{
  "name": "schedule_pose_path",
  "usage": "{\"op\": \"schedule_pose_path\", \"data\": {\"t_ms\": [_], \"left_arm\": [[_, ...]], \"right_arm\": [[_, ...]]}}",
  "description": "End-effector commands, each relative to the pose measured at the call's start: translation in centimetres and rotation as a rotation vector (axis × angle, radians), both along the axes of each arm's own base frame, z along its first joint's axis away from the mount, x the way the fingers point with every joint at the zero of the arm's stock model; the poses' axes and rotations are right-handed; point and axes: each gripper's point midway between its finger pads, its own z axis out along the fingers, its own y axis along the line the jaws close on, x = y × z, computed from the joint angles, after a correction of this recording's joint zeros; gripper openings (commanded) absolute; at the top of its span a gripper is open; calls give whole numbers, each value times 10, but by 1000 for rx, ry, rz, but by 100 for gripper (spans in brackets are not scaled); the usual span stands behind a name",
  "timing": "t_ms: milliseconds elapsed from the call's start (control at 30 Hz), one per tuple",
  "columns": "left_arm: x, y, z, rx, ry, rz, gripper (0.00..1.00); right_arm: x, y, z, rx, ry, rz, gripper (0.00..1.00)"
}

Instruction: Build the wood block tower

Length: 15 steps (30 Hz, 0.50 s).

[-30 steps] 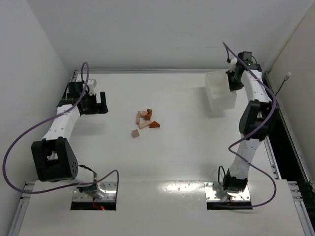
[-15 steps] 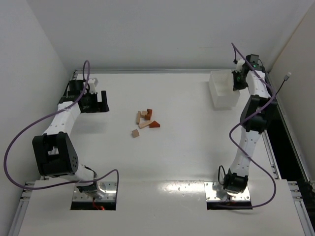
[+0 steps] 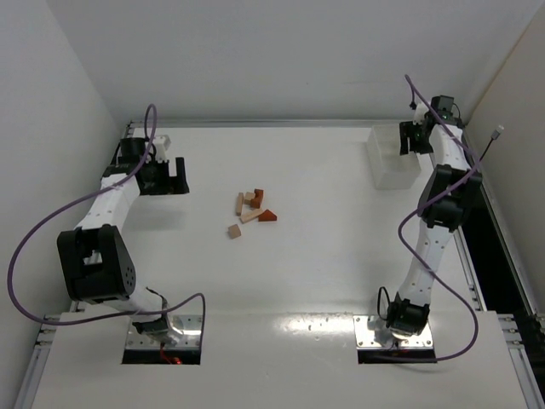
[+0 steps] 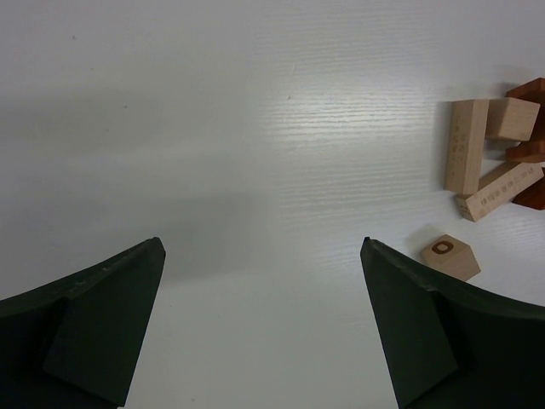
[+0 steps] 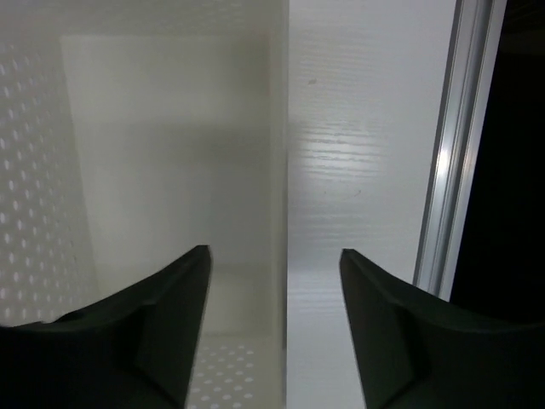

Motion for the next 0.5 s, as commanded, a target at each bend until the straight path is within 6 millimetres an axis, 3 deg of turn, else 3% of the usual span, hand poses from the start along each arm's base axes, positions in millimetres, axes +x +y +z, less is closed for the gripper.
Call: {"op": "schedule_pose_path", "data": {"t_ms": [0,67,100,133,167,200,233,267,300,333,367,400,433,467], "left_arm": [[13,6,18,14,-53,-6,100],[13,6,18,14,-53,-6,100],[13,6,18,14,-53,-6,100],[13,6,18,14,-53,-6,100],[13,6,18,14,-53,-6,100],[13,6,18,14,-53,-6,100],[7,5,13,12,-42,-6,100],[4,4,9,5,-30,1,100],[1,4,6,5,-30,1,100],[-1,3,3,-3,-18,8,100],[1,3,8,1,-41,8,100],[-3,3,6,0,-36,8,100],[-7,2,0,-3,-21,8,100],[-5,2,5,0,-39,8,100]], "right_arm": [[17,4,32,-46,-80,52,67],[9,11,37,-22,-74,69,78],[6,15,42,-9,-76,79,93],[6,23,47,-2,-85,95,100],[-3,28,43,19,-63,105,100],[-8,31,63,19,-91,112,100],[-13,40,69,19,-93,124,100],[-24,53,60,38,-71,145,100],[-31,62,88,36,-121,155,100],[-37,73,96,39,-134,165,100],[-49,80,87,43,-121,174,100],[-56,80,95,6,-135,149,100],[-72,95,110,-10,-166,147,100],[-73,100,125,-33,-225,142,100]]}}
